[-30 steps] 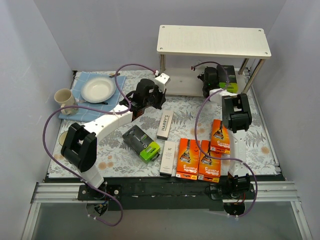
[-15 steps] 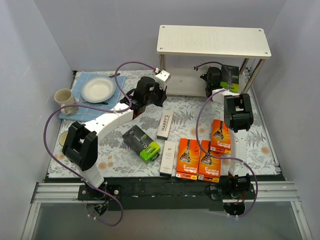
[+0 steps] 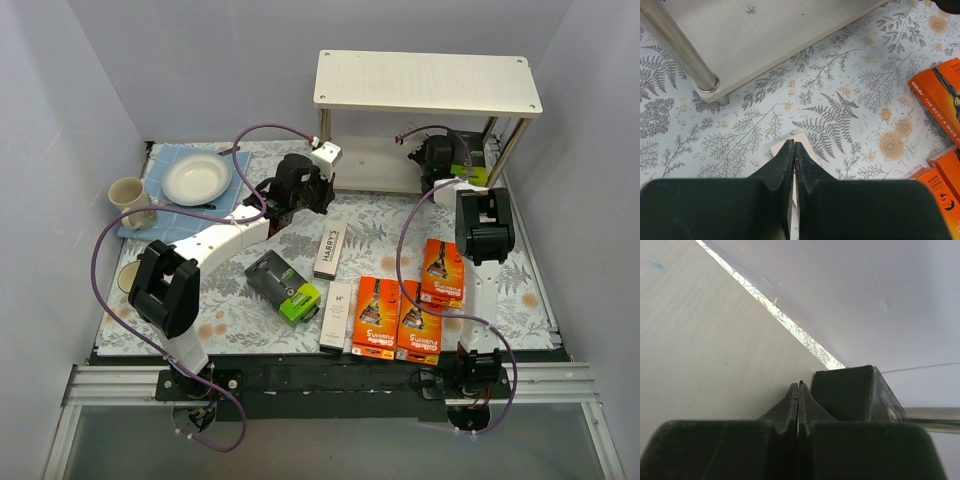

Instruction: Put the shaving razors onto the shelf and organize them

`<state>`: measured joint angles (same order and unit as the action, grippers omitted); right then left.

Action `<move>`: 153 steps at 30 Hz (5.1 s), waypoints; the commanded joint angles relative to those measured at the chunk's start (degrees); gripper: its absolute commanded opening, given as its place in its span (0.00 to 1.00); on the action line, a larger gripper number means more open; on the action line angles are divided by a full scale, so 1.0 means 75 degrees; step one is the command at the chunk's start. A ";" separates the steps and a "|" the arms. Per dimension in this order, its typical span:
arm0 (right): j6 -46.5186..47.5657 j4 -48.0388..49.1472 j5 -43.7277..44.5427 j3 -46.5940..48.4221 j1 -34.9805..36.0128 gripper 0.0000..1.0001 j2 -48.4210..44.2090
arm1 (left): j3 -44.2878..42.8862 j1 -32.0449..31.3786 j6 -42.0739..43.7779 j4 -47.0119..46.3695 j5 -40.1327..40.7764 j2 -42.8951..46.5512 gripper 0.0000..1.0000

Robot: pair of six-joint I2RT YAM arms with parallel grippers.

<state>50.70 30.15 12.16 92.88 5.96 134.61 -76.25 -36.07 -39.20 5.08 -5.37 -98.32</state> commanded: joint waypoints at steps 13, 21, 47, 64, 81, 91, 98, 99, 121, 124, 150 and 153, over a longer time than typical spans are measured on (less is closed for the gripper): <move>-0.1169 -0.1918 -0.3424 -0.2480 0.0108 0.06 -0.3531 | 0.0568 0.0029 0.0059 -0.0302 -0.0093 0.0722 0.00; -0.1472 -0.6759 -0.3825 -0.0985 -0.0242 0.01 -0.3523 | 0.1037 0.0052 0.0000 -0.0874 -0.0515 0.0981 0.00; -0.1908 -0.7324 -0.2476 0.0484 -0.1509 0.01 -0.2150 | 0.1647 0.0064 0.0012 -0.1147 -0.0257 0.1309 0.00; -0.2059 -0.7162 -0.6166 -0.3607 0.0328 0.66 -0.6309 | 0.1765 0.0951 0.1502 0.3198 -0.1207 0.2246 0.79; -0.5574 -0.7067 -0.7810 -0.1100 0.3752 0.92 -0.4203 | 0.3579 0.3697 -0.3279 0.3893 -0.2799 0.4202 0.64; -0.6338 -0.7149 -0.7201 -0.1029 0.4315 0.99 -0.3311 | 0.5337 0.3814 -0.4546 0.3014 -0.3468 0.4895 0.64; -0.6431 -0.7208 -0.7154 -0.0327 0.4631 0.98 -0.2292 | 0.5760 0.3966 -0.4687 0.2067 -0.3679 0.4111 0.64; -0.6640 -0.7127 -0.7141 -0.0186 0.4620 0.98 -0.2187 | 0.5725 0.3978 -0.4687 0.1925 -0.3749 0.3982 0.63; -0.7159 -0.6446 -0.4623 -0.2035 0.2969 0.98 -0.2793 | 0.2680 0.3498 -0.5976 0.0154 -0.4827 -0.0565 0.40; -0.6948 -0.6516 -0.4551 -0.2608 0.2488 0.98 -0.3273 | 0.2188 0.3275 -0.6128 0.0050 -0.4839 -0.1057 0.39; -0.8809 -0.5124 -0.7620 -0.3196 0.2873 0.91 -0.4635 | 0.6907 0.3662 -0.5930 -0.0932 -0.5013 0.3606 0.42; -0.9266 -0.4713 -0.8008 -0.3454 0.2967 0.89 -0.4507 | 0.7400 0.3603 -0.6093 -0.1823 -0.5505 0.3431 0.41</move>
<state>-12.56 -12.01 -41.06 68.01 26.85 99.55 -23.29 -8.84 -83.90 1.34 -40.64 -73.06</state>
